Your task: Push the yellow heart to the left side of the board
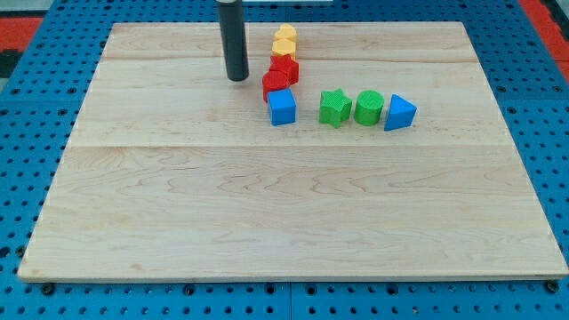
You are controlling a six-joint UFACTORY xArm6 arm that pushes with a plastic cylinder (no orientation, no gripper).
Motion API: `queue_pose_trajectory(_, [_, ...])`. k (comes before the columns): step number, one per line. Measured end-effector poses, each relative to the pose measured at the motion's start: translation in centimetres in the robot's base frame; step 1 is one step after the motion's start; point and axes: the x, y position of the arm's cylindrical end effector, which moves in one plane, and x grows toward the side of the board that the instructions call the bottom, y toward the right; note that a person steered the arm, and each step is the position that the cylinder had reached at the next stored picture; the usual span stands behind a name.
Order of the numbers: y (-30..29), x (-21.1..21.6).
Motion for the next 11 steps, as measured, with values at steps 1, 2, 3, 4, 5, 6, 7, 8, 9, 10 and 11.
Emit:
queue_pose_trajectory(1, [-0.9, -3.6])
queue_pose_trajectory(2, [-1.0, -7.7])
queue_pose_trajectory(3, [-1.4, -8.5])
queue_pose_trajectory(4, [-1.4, -8.7])
queue_pose_trajectory(5, [0.0, -8.7])
queue_pose_trajectory(6, [0.1, -9.2])
queue_pose_trajectory(7, [2.7, -10.7])
queue_pose_trajectory(8, [9.2, -10.6])
queue_pose_trajectory(9, [13.8, -10.7])
queue_pose_trajectory(10, [15.1, -8.6])
queue_pose_trajectory(11, [15.0, -7.2])
